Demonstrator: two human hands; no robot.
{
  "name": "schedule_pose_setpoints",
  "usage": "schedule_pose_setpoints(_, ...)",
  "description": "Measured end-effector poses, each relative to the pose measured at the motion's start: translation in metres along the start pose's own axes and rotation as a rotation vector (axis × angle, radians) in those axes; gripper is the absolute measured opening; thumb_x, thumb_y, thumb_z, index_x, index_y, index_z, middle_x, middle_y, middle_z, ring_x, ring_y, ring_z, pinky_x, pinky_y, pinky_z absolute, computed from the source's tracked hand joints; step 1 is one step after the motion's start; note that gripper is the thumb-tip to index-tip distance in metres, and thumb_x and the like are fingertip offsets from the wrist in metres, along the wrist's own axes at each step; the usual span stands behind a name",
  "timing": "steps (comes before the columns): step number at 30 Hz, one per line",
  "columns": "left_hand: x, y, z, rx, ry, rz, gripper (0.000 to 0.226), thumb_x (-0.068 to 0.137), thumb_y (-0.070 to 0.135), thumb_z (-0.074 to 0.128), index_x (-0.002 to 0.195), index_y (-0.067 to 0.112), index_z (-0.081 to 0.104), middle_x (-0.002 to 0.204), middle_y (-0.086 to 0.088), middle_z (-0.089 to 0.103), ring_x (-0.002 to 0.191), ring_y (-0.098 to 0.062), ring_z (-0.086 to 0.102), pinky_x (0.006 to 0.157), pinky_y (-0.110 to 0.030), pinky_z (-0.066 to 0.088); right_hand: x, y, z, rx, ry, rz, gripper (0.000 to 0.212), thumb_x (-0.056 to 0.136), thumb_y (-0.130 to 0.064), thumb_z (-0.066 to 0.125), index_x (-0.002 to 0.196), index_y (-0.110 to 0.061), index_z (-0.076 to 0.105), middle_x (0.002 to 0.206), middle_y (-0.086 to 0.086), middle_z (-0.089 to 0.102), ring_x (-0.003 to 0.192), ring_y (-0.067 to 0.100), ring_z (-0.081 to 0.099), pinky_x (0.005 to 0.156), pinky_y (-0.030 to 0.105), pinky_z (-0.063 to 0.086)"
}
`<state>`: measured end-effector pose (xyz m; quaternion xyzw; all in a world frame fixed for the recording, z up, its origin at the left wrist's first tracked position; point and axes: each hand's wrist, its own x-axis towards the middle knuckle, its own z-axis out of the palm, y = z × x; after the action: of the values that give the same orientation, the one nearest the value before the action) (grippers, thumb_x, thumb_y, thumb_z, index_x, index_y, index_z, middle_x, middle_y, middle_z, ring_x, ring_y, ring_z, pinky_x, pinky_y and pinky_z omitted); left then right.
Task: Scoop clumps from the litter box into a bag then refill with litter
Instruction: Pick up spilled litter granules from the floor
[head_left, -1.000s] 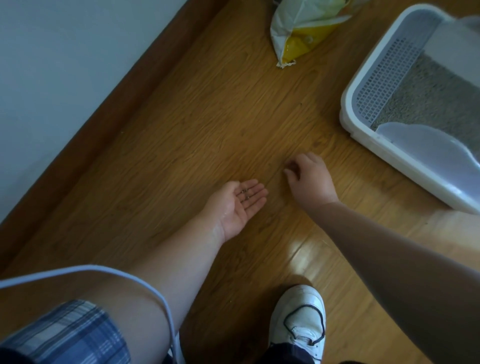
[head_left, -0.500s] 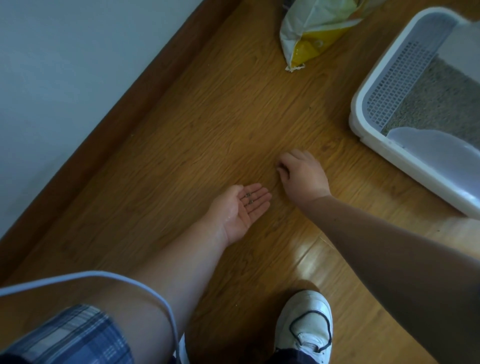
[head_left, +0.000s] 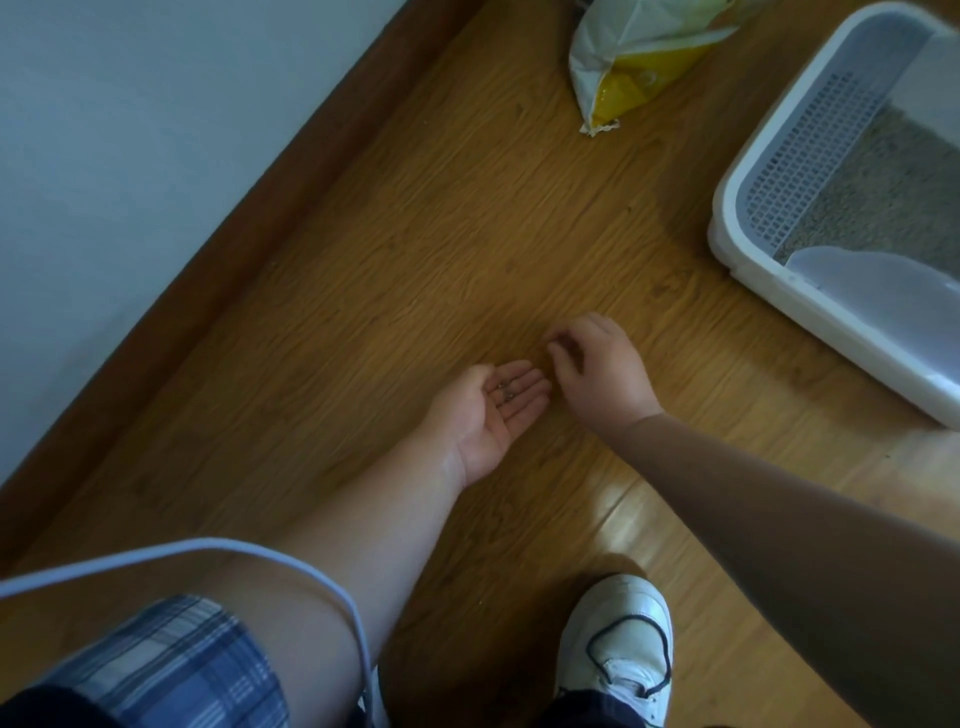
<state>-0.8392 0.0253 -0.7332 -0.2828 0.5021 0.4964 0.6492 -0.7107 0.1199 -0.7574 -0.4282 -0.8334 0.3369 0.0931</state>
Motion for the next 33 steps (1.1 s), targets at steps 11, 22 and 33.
schedule_pose_setpoints(11,-0.003,0.015,-0.02,-0.02,0.034,0.017,0.039,0.106,0.022,0.032,0.122,-0.004,0.058,0.117,-0.021,0.066,0.108,-0.031,0.065,0.087,-0.039,0.055,0.025,0.001,0.012,-0.262,-0.126,-0.1,0.008,0.091,-0.022,0.062,0.097,-0.02,0.067,0.099,-0.002,0.062,0.092,0.022,0.052,0.081,0.042,0.047)
schedule_pose_setpoints(22,-0.001,0.011,-0.017,-0.032,0.013,0.015,0.041,0.107,0.024,0.033,0.113,-0.005,0.062,0.103,-0.021,0.071,0.093,-0.029,0.07,0.079,-0.038,0.058,0.012,-0.018,0.007,-0.142,-0.132,-0.242,0.009,0.091,-0.018,0.058,0.093,-0.016,0.066,0.088,0.001,0.061,0.085,0.021,0.053,0.08,0.04,0.048)
schedule_pose_setpoints(33,-0.009,0.002,0.002,0.015,-0.051,-0.014,0.04,0.108,0.023,0.033,0.121,-0.004,0.059,0.12,-0.022,0.067,0.114,-0.032,0.065,0.099,-0.043,0.053,-0.021,0.043,-0.027,-0.15,0.023,0.205,0.017,0.088,-0.009,0.058,0.102,-0.01,0.066,0.1,0.009,0.061,0.097,0.029,0.055,0.087,0.03,0.039)
